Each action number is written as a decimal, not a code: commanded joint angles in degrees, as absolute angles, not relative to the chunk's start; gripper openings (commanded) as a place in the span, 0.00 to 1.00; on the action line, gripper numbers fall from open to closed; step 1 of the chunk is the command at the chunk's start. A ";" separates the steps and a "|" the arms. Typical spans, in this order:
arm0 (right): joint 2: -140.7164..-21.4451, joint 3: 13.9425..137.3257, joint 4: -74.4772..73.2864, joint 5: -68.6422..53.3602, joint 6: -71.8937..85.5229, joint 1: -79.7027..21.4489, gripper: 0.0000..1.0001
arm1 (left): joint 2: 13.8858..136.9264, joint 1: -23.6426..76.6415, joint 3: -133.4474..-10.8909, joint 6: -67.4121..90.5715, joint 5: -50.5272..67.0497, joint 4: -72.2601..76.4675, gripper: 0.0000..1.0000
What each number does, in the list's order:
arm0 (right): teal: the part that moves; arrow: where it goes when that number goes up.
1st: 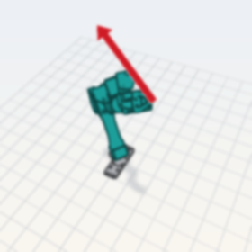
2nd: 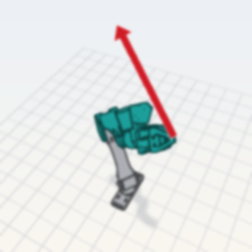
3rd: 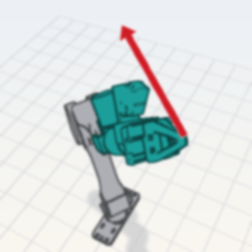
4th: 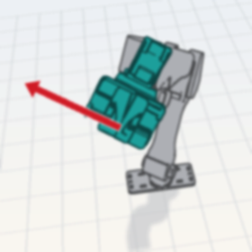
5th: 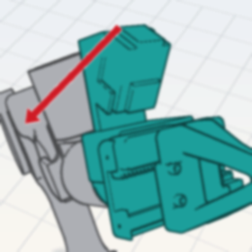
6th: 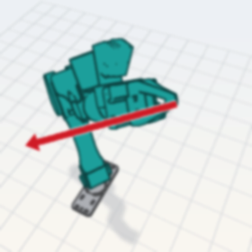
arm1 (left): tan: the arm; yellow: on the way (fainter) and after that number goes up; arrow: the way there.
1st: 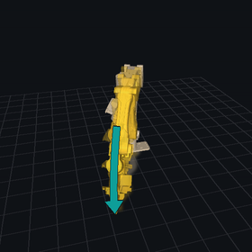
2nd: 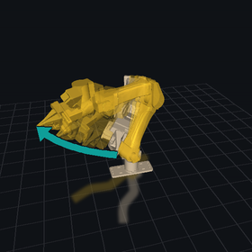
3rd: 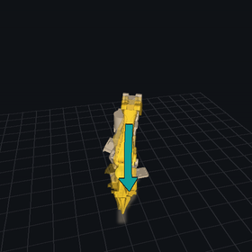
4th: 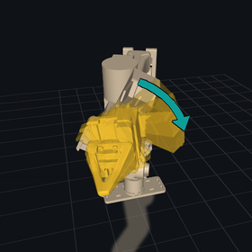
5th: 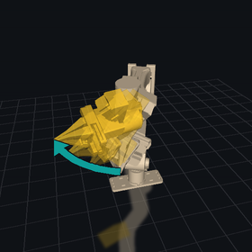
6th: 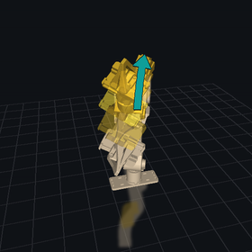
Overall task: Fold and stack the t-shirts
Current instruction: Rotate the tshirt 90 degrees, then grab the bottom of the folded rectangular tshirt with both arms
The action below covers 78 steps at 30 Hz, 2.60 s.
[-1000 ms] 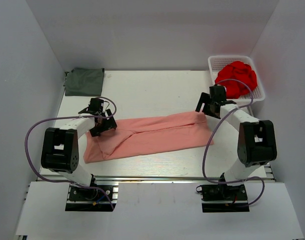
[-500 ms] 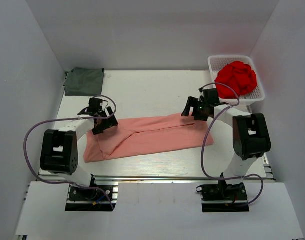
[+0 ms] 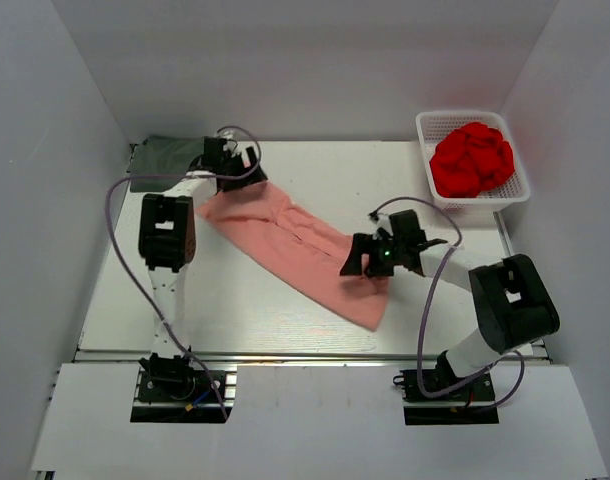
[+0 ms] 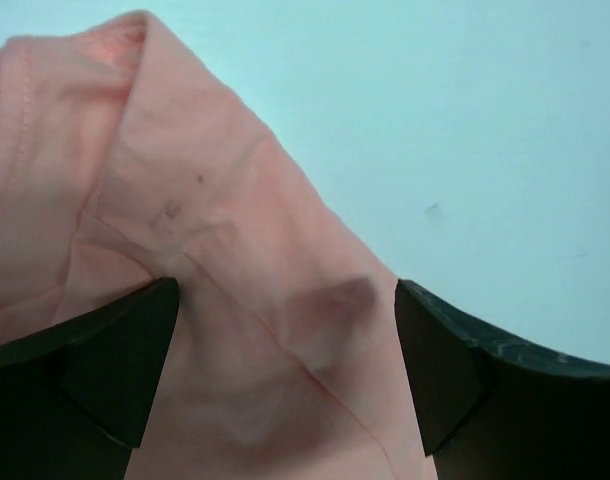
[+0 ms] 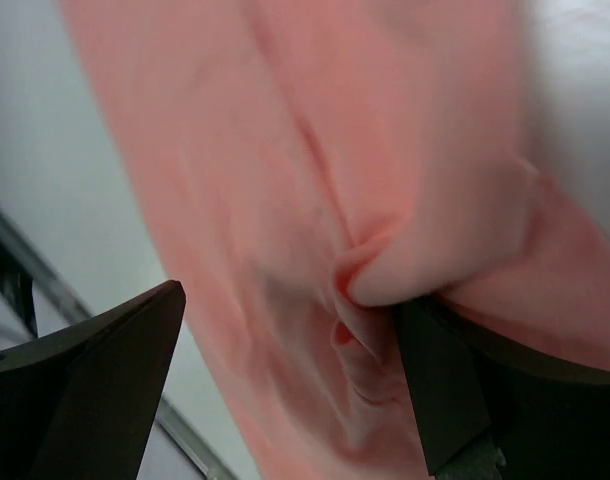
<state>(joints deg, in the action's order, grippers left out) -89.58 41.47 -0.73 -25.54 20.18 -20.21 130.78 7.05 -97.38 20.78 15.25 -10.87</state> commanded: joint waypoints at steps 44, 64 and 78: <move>-87.27 55.01 -10.38 -10.83 13.71 -46.32 0.90 | 106.73 18.54 -97.96 14.40 5.36 -9.86 1.00; -126.99 93.86 -16.69 -10.11 15.02 -31.38 0.90 | 63.90 19.51 -35.08 34.88 3.14 -12.85 1.00; -134.13 109.07 -17.40 -17.40 14.33 -26.63 0.90 | 63.11 20.57 -33.57 26.81 16.78 -22.84 1.00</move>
<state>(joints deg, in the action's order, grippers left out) -133.71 105.89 -15.49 -15.38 16.05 -26.98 64.75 20.05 -31.86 29.69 12.75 -19.38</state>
